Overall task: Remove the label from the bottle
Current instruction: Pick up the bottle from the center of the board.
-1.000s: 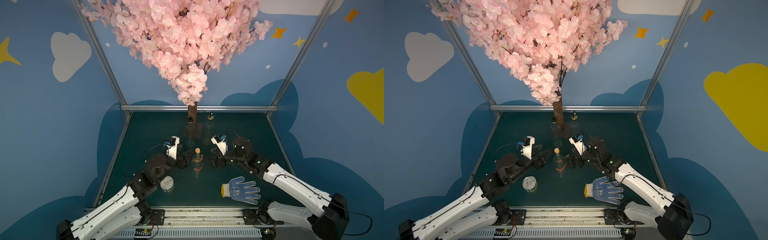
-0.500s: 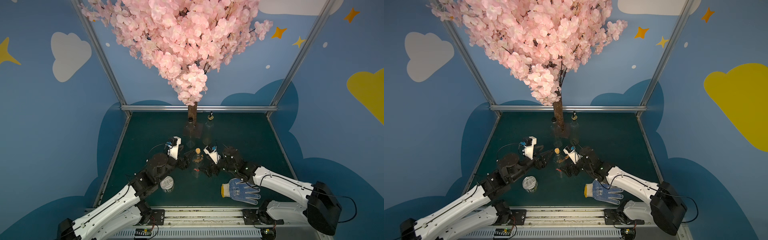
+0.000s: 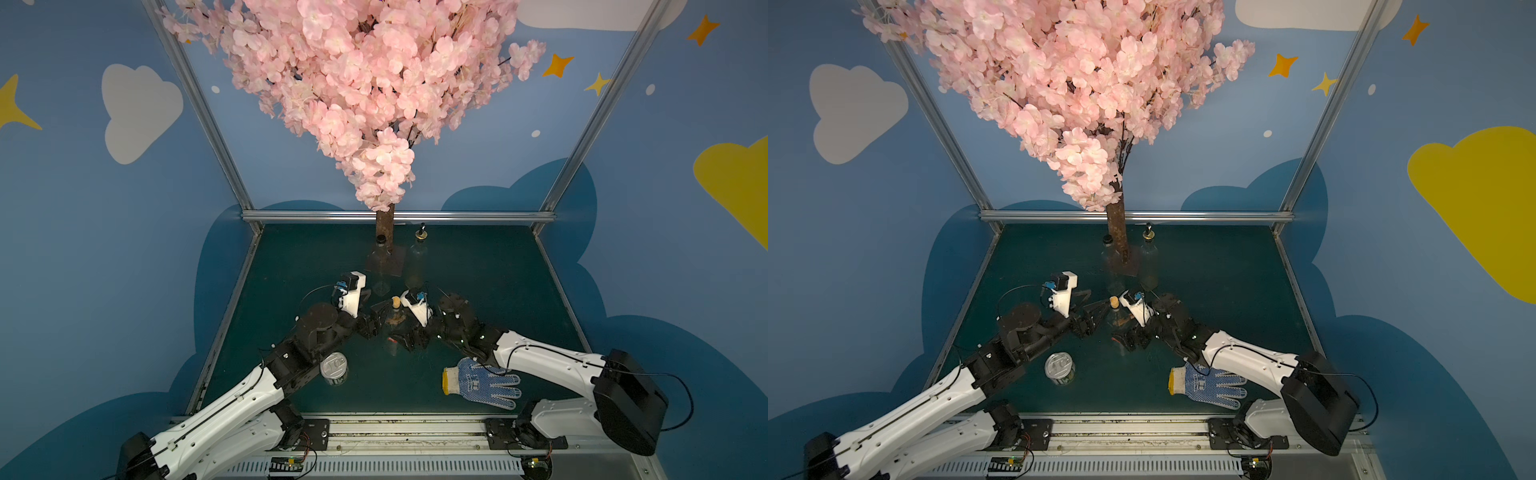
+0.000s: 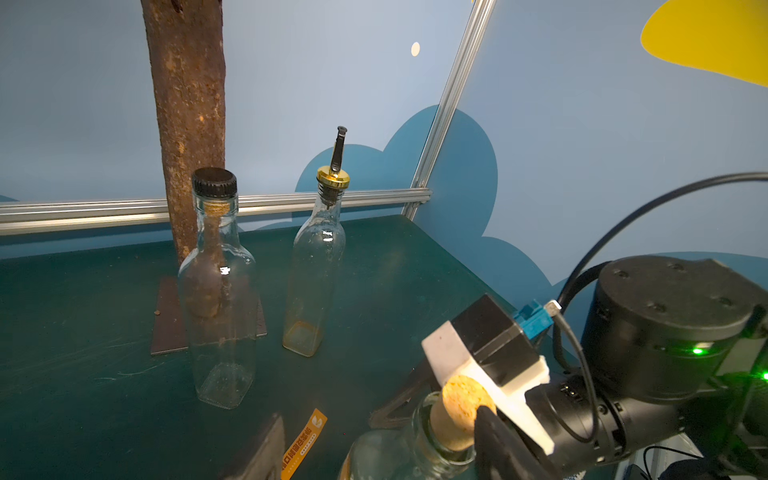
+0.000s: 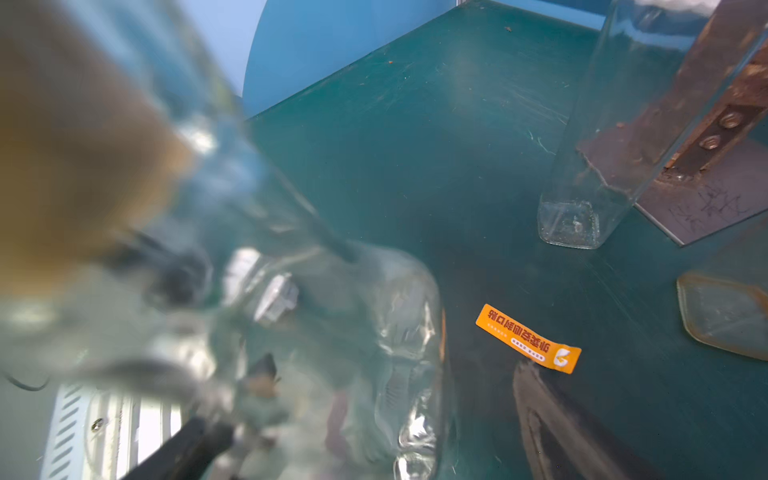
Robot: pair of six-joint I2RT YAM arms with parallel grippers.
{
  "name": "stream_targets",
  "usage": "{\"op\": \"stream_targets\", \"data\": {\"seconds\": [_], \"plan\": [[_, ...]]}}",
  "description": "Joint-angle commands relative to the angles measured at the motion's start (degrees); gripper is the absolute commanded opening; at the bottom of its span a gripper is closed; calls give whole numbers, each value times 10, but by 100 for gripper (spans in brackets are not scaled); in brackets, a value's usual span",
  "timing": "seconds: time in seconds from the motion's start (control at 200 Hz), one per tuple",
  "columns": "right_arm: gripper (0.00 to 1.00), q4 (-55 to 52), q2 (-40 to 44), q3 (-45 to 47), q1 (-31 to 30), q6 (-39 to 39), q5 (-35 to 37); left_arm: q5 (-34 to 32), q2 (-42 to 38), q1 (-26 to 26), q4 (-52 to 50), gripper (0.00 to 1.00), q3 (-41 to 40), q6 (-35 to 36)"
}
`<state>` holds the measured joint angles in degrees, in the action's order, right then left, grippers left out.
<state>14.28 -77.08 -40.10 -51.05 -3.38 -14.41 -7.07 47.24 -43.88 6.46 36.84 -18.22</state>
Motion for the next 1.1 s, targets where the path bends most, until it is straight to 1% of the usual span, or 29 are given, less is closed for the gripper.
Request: {"op": "stream_targets", "data": {"seconds": [0.0, 0.265, 0.325, 0.445, 0.541, 0.801, 1.016, 1.071, 1.096], "plan": [[89, 31, -11, 8, -2, 4, -2, 7, 0, 3, 15, 71, -9, 1], [73, 34, -11, 5, -2, 5, -13, 9, 6, 6, 18, 71, -9, 0], [68, 32, -11, 5, -2, 5, -16, 13, 9, 6, 21, 70, -9, 1], [66, 30, -12, 4, -2, 6, -21, 19, 14, 7, 22, 71, -9, 4], [61, 20, -11, 1, -1, 10, -24, 23, 15, 9, 24, 71, -12, 10], [62, 4, -8, -4, 1, 20, -26, 40, 17, 9, 29, 73, -24, 41], [63, -8, 0, -5, 5, 23, -19, 52, 46, 11, 48, 73, -20, 48], [65, -12, 3, -6, 7, 24, -16, 56, 57, 11, 55, 73, -18, 48], [67, -15, 4, -7, 7, 23, -13, 57, 61, 11, 57, 73, -16, 49]]}}
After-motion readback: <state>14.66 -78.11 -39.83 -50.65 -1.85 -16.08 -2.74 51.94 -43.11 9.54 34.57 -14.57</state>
